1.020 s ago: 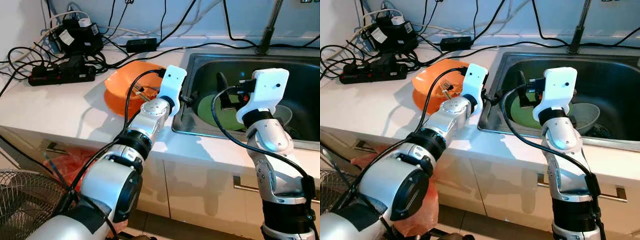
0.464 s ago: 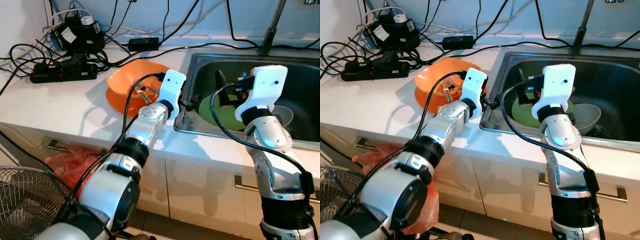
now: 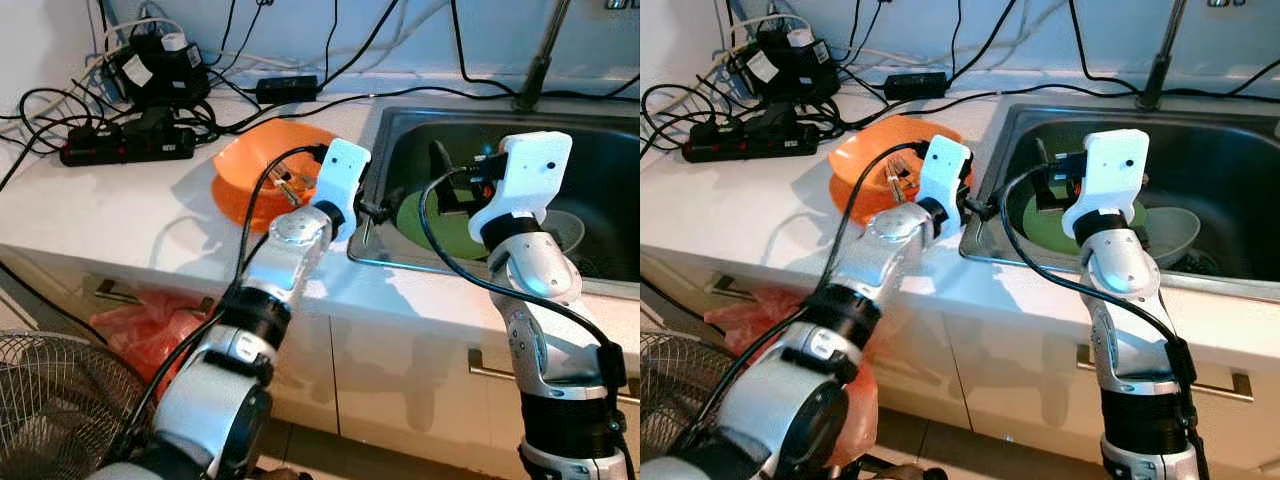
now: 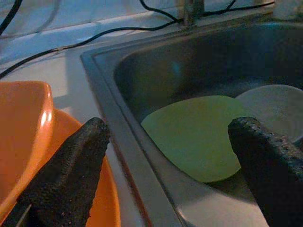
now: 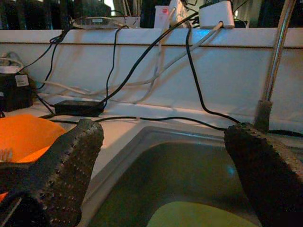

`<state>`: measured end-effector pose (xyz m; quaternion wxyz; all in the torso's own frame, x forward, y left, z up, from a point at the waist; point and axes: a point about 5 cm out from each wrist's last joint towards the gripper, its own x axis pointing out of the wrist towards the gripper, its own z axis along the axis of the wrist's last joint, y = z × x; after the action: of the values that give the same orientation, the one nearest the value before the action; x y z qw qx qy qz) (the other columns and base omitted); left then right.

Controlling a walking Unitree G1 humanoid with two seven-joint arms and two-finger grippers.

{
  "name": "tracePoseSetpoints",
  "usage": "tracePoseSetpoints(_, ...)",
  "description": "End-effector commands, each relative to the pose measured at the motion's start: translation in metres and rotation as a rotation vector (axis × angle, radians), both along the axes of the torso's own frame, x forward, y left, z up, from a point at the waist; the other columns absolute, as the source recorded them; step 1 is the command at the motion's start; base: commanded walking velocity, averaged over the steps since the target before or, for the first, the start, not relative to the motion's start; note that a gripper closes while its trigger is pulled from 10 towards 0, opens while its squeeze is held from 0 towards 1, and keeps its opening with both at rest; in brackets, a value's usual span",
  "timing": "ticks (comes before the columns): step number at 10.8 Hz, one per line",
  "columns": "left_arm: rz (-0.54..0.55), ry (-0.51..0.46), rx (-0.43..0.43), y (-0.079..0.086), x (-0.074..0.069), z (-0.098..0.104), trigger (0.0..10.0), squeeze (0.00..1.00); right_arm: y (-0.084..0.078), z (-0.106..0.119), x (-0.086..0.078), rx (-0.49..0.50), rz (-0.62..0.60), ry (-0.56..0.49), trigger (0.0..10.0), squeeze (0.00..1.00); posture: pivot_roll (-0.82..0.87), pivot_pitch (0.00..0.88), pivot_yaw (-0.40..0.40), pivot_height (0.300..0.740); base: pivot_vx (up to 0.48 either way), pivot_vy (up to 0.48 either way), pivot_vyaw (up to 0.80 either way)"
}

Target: Kitchen organization

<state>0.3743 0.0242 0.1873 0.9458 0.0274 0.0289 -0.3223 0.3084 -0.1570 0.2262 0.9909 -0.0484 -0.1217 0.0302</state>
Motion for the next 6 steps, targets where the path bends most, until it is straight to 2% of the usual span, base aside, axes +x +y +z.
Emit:
tracePoseSetpoints(1,-0.01,-0.007,0.006,0.004,-0.002,0.002,10.0,0.0,0.004,0.004,0.001,0.005,0.022,-0.018,10.0,0.0,-0.03,0.0,0.098,0.74,0.0,0.0,0.0)
tracePoseSetpoints(4,-0.006,-0.002,-0.008,0.014,-0.015,-0.005,10.0,0.0,0.005,0.004,0.002,0.008,0.024,-0.018,10.0,0.0,-0.03,0.0,0.097,0.74,0.0,0.0,0.0)
tracePoseSetpoints(6,-0.037,0.001,-0.014,0.019,-0.03,-0.009,10.0,0.0,0.005,0.003,0.003,0.011,0.029,-0.018,10.0,0.0,-0.01,0.0,0.094,0.74,0.0,0.0,0.0)
